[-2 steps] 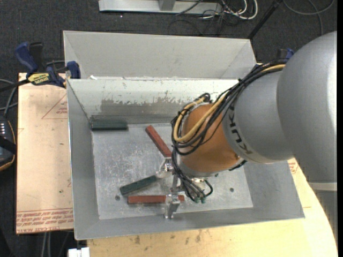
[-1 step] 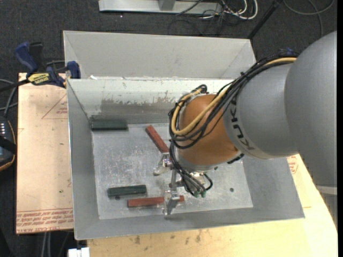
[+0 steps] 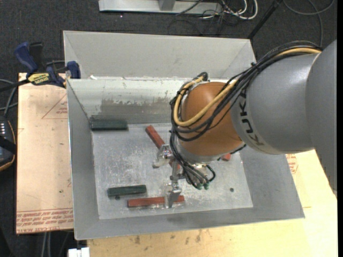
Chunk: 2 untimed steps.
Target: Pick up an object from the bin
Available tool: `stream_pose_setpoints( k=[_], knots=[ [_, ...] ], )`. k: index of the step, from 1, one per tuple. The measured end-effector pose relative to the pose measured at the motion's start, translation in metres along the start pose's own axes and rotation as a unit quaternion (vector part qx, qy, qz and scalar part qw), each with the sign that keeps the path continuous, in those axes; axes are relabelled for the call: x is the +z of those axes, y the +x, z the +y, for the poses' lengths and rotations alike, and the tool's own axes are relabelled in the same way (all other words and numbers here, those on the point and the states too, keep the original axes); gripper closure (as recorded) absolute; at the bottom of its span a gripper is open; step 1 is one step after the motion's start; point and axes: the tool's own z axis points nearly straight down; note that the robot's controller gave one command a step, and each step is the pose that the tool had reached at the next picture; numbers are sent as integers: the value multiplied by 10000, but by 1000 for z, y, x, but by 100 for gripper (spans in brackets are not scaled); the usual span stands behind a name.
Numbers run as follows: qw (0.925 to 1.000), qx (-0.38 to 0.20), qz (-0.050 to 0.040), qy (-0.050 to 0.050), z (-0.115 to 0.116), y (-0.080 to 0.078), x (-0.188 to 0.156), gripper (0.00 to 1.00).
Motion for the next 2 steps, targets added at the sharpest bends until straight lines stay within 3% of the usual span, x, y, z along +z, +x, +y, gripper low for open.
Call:
stream_pose_setpoints(
  k=[1,2],
  knots=[
    [9980,636,27,1,19,7,65,0],
    [10000,-14,-57,-10,32,4,78,100]
  ],
)
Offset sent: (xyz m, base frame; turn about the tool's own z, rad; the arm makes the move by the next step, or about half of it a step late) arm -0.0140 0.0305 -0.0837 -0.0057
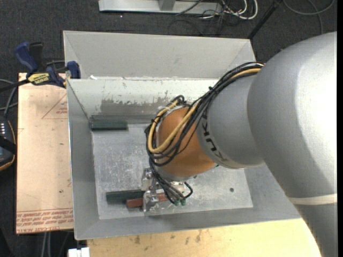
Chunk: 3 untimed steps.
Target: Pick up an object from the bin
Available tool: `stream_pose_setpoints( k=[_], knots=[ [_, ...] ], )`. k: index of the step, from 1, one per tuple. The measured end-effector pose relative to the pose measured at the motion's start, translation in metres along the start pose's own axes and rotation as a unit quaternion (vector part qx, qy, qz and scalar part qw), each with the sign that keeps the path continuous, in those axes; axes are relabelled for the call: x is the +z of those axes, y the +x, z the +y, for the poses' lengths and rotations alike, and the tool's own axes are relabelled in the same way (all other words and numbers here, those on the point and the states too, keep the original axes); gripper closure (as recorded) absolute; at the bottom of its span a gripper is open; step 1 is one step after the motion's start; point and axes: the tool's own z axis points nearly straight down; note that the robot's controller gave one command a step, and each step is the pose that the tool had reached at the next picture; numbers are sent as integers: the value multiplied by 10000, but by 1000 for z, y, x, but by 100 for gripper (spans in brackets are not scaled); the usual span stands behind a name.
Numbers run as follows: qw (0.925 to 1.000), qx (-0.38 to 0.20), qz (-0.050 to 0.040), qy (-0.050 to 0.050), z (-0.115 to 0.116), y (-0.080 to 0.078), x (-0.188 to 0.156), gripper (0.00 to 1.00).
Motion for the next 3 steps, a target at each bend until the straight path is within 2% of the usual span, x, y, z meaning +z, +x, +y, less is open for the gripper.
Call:
stream_pose_setpoints(
  k=[2,3],
  knots=[
    [10000,3,11,2,0,0,-1,100],
    [10000,3,53,8,0,0,-3,100]
  ],
)
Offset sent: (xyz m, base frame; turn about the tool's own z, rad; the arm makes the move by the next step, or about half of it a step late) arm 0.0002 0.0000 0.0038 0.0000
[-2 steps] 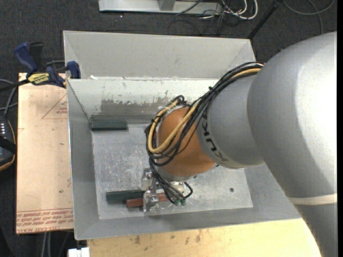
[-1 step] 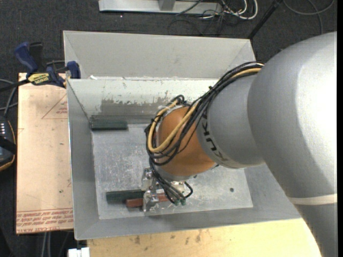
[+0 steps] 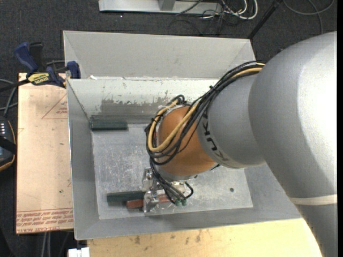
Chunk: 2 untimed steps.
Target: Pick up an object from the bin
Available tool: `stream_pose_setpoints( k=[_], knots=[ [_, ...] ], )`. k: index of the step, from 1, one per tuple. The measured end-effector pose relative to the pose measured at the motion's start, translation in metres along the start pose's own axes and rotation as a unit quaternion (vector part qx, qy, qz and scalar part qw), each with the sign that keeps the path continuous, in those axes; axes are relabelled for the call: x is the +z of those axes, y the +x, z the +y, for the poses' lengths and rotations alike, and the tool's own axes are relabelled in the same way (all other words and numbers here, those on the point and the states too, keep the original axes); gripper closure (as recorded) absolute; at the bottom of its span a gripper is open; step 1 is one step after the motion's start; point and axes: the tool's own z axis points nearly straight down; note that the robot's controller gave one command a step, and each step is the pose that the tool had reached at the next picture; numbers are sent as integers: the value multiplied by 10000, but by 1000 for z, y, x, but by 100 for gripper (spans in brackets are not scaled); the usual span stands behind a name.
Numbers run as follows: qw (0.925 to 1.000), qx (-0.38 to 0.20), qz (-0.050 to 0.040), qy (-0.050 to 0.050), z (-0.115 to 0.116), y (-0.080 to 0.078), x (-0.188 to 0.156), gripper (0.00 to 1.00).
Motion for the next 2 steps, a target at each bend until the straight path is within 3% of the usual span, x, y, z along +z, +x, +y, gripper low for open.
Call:
stream_pose_setpoints(
  k=[2],
  knots=[
    [10000,2,81,11,0,3,-14,100]
  ],
)
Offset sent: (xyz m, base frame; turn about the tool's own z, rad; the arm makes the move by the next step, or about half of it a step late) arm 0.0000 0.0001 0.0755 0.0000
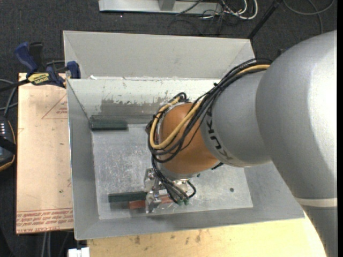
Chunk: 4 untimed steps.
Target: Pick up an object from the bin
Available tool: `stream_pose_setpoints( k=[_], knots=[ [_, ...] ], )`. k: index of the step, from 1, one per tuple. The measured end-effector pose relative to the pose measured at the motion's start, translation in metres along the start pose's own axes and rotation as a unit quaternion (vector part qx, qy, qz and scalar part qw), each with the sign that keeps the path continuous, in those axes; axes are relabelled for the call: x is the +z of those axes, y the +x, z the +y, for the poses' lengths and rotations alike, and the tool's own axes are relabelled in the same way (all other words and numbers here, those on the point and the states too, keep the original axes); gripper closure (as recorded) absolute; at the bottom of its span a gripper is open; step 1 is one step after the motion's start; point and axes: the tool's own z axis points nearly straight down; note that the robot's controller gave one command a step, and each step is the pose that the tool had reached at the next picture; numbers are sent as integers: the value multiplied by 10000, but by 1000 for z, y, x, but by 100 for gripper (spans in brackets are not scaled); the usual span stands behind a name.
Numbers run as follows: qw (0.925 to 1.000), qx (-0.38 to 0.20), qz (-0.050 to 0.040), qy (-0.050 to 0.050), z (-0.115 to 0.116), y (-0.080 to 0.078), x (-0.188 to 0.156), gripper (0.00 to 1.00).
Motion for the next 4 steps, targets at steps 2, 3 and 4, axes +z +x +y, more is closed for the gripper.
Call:
stream_pose_setpoints(
  k=[2,3,4],
  knots=[
    [10000,0,-24,-5,0,-1,-40,100],
    [10000,0,-42,-8,0,-1,-53,100],
    [10000,0,-38,-8,0,-1,-62,100]
  ],
)
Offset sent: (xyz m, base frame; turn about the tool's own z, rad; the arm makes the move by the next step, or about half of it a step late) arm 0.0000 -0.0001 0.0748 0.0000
